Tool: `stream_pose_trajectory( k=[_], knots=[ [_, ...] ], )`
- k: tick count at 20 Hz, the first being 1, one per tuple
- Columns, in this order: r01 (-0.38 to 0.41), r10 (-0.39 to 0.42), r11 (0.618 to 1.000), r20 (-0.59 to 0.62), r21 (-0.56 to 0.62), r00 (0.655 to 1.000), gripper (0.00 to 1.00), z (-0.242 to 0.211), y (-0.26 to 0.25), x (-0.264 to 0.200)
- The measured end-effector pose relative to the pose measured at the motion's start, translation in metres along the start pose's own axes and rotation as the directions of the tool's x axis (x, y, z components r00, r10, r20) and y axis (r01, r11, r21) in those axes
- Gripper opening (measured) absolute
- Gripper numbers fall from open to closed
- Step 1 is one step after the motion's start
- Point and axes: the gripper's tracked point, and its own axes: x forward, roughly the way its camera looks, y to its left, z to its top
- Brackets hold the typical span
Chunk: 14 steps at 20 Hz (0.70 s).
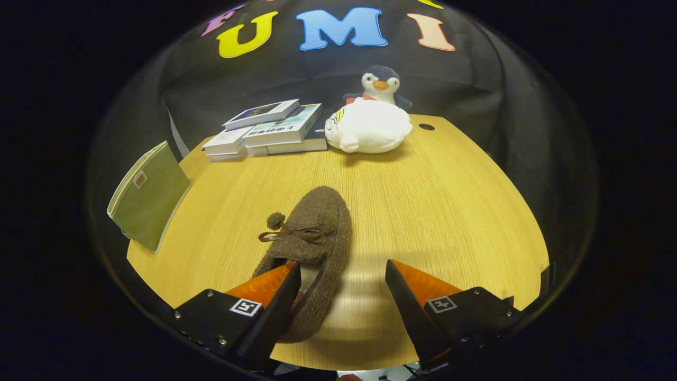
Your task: Open the storage box then place both shoes into the box .Put the left shoe in first, then the right shoe, with the right side of both shoes facing outward in a uniform manner.
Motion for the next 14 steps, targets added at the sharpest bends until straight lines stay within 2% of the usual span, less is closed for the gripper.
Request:
stream_pose_trajectory(
  k=[4, 6, 9, 11, 13, 14],
  knots=[
    [-0.033, 0.038, 0.996, -0.070, 0.077, 0.997, 0.98, -0.012, 0.005, 0.012],
    [-0.062, 0.073, 0.990, -0.088, 0.128, 0.993, 0.90, -0.013, 0.013, 0.015],
    [-0.075, 0.094, 0.982, -0.103, 0.173, 0.990, 0.53, -0.013, 0.026, 0.018],
    [-0.013, 0.028, 0.990, -0.107, 0.140, 0.994, 0.38, -0.012, 0.019, 0.015],
    [-0.002, 0.022, 0.984, -0.110, 0.177, 0.994, 0.09, -0.009, 0.023, 0.015],
    [0.001, 0.022, 0.982, -0.120, 0.189, 0.993, 0.09, -0.008, 0.024, 0.013]
  ],
)
